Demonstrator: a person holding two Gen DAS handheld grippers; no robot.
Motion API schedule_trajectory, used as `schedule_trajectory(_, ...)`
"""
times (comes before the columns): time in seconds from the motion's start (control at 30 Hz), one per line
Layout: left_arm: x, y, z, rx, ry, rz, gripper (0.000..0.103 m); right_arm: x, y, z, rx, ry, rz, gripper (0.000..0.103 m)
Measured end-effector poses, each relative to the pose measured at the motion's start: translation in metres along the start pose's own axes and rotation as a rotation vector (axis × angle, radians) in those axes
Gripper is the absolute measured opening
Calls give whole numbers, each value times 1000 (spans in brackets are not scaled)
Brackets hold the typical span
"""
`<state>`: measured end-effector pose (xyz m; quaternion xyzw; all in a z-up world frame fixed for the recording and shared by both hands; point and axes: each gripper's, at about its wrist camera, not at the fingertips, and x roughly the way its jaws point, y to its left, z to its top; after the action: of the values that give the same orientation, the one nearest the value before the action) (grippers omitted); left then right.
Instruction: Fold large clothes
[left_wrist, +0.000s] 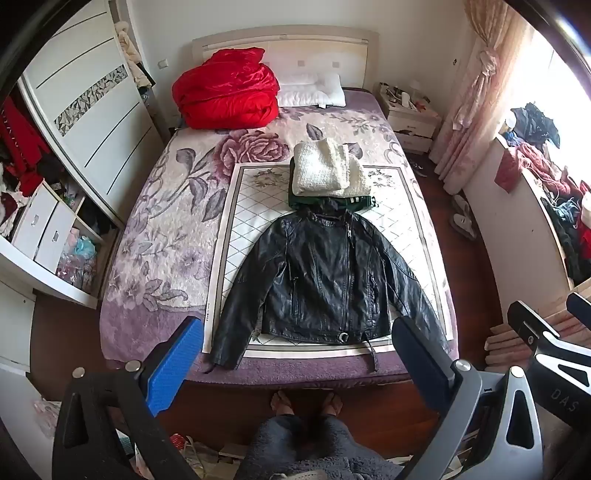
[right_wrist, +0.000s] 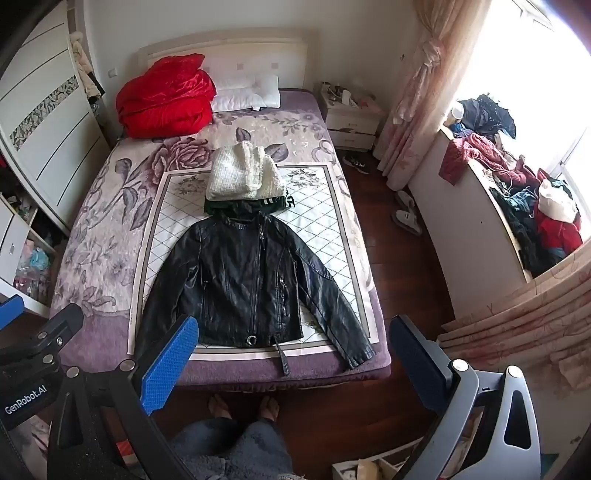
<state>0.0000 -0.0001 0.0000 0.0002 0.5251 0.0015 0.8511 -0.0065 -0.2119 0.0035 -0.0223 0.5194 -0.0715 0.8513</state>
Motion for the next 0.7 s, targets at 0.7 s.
schedule_trajectory(0.7,0,1,-1,1,-5,-3,103,2,-3,3,4,1,1,103)
